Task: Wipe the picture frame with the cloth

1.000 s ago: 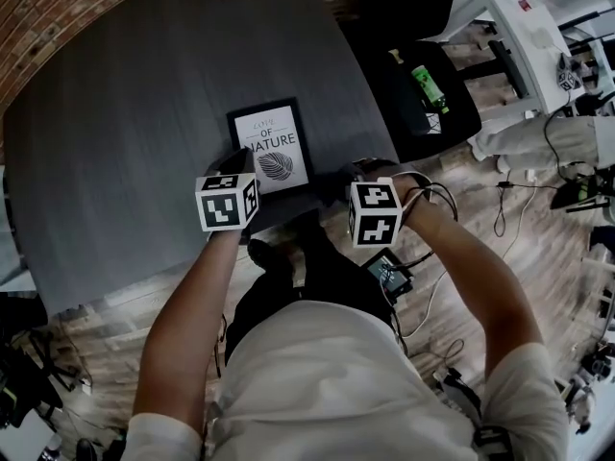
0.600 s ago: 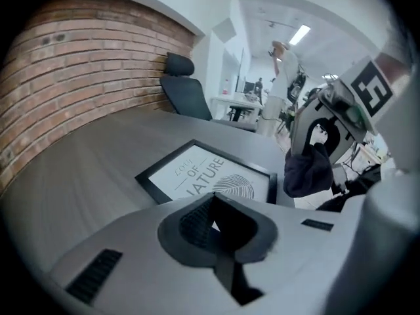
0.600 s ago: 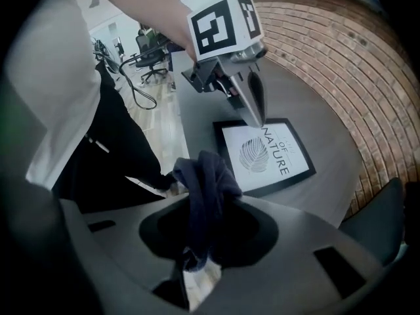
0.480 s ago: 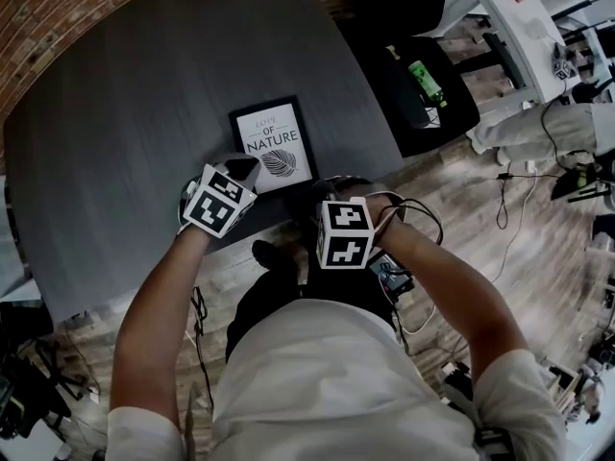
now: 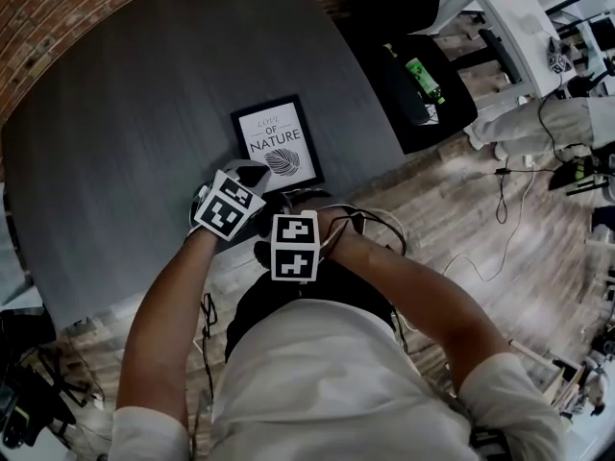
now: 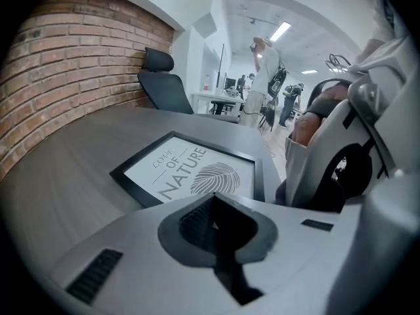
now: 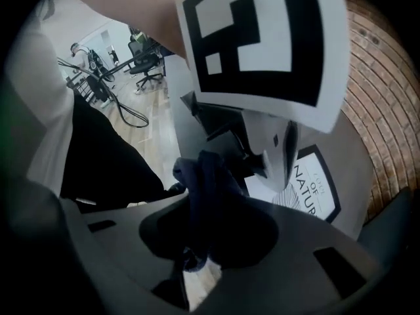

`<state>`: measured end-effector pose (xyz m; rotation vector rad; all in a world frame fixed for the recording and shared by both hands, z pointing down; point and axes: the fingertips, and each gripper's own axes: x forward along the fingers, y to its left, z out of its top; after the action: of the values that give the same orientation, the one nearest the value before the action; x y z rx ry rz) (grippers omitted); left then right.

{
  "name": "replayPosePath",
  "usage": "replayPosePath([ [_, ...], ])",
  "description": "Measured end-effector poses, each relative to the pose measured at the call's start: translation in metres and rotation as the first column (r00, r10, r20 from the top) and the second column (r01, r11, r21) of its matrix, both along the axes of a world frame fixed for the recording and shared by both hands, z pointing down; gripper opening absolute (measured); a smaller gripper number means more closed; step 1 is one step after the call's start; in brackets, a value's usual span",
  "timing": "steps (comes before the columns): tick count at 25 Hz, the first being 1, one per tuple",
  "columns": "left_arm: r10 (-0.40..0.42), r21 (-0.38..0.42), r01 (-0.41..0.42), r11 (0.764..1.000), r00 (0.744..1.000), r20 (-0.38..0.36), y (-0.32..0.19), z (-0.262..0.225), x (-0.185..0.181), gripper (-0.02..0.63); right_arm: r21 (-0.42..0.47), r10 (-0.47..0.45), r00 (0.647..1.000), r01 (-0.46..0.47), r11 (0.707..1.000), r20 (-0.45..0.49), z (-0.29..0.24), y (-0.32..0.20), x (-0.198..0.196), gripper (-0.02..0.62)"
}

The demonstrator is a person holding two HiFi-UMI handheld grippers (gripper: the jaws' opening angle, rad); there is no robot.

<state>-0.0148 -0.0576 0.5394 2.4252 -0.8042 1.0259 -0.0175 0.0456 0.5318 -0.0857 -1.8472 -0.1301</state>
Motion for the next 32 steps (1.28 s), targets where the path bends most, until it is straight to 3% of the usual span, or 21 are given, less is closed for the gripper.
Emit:
replayPosePath([
  [12,0.023,0.012,-0.022,1.0,0.997,-0.073,0.006,-0.001,0.005,0.006,0.079,0.093,0.995,-0.091,0.993,-0.022,0.006,-0.025,0.01,0.106],
  [32,0.046,0.046,-0.043,0.998,0.998,-0.05,0.008,0.001,0.007,0.006,0.173,0.246,0.961,-0.223,0.959,-0.127,0.009,-0.073,0.097,0.106],
])
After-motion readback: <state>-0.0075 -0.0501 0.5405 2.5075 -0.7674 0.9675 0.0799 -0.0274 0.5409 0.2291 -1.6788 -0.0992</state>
